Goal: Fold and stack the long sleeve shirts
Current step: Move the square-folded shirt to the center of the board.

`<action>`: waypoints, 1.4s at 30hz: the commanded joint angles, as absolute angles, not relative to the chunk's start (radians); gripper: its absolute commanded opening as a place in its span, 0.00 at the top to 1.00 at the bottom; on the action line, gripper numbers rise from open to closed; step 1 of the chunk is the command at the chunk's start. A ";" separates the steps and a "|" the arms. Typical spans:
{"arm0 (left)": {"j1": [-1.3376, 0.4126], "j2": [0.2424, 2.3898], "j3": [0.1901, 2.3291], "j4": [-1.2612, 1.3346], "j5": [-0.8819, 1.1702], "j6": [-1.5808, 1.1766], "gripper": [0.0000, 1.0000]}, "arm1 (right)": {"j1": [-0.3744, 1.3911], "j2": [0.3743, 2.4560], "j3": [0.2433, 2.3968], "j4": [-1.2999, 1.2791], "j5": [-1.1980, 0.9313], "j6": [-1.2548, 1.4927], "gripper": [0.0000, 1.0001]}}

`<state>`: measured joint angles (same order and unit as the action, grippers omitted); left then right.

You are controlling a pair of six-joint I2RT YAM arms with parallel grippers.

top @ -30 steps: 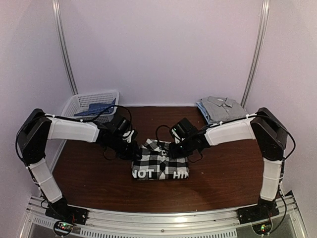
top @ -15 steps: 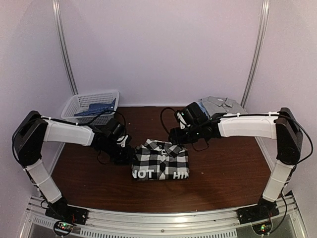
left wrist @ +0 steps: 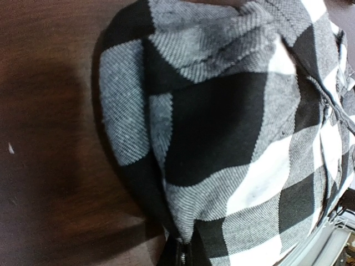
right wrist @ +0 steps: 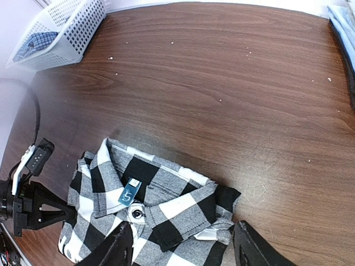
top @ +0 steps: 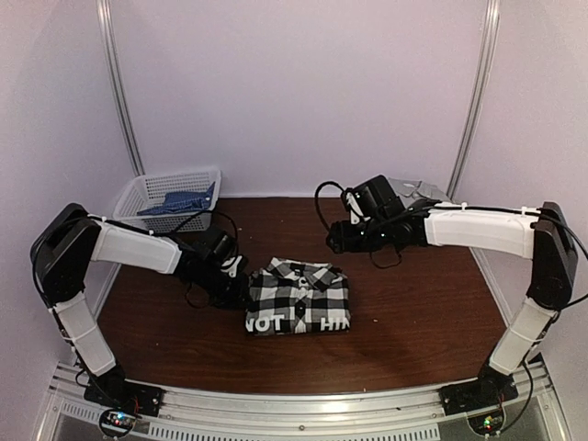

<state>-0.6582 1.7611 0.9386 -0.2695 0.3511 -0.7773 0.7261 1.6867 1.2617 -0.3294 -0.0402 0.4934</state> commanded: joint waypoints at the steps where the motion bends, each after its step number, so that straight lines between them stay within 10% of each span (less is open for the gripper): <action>1: -0.639 1.747 0.940 -0.290 0.262 -0.785 1.00 | 0.692 1.640 1.227 -0.336 -0.005 0.480 0.37; 20: -0.310 1.580 0.903 -0.529 0.106 -0.536 1.00 | 0.458 1.744 1.235 -0.348 0.109 0.363 0.37; 27: -0.311 1.516 0.946 -0.553 0.107 -0.510 0.63 | 0.384 1.893 1.326 -0.323 0.157 0.271 0.39; 42: -0.315 1.295 1.039 -0.624 0.169 -0.493 0.59 | 0.308 2.145 1.568 -0.345 0.246 0.206 0.52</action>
